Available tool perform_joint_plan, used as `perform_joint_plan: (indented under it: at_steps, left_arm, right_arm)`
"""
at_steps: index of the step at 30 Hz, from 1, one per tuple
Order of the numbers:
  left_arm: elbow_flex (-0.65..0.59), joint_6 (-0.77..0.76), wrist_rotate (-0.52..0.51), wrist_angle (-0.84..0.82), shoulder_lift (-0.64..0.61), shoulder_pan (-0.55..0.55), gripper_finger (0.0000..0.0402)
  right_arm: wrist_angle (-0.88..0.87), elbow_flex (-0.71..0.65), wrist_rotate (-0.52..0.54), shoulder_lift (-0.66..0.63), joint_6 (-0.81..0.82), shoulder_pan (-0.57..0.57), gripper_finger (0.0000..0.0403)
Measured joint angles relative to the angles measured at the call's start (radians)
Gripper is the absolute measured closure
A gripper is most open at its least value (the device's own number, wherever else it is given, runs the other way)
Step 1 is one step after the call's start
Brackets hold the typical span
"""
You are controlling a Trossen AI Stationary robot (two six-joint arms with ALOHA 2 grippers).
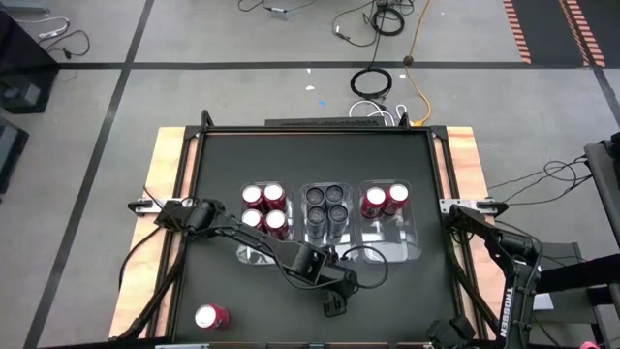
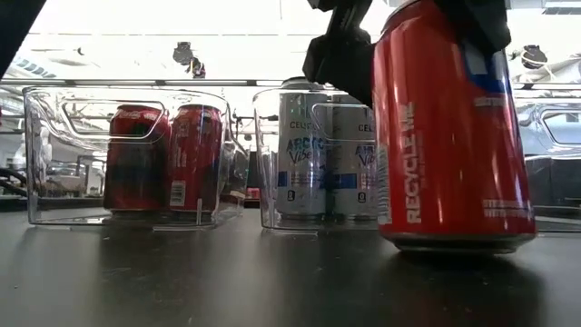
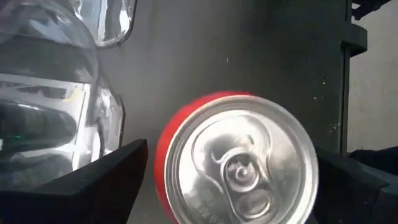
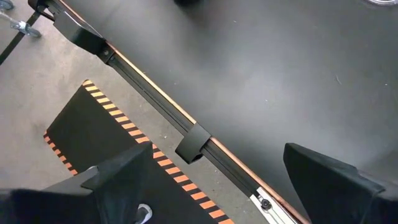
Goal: Sort soda cans
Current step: Move the right orange soda can to the center, then move the left orange soda can to the center
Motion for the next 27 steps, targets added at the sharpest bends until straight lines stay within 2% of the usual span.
perform_joint_plan:
  at_steps: [6, 18, 24, 27]
  left_arm:
    - [0.075, 0.008, 0.0, -0.042, -0.001, 0.006, 0.0011]
    - [0.236, -0.025, 0.011, -0.404, -0.005, -0.013, 0.001]
    - [0.255, -0.015, 0.001, -0.42, -0.058, -0.06, 0.001]
    - [0.255, 0.009, -0.042, -0.45, -0.087, -0.101, 0.001]
  right_arm:
    - [0.0, 0.0, 0.0, 0.0, 0.0, 0.0, 0.0048]
    - [0.03, 0.0, 0.0, 0.0, 0.011, -0.003, 0.0048]
    - [0.054, 0.0, 0.0, 0.0, 0.019, -0.026, 0.0048]
    - [0.066, 0.0, 0.0, 0.0, 0.019, -0.044, 0.0048]
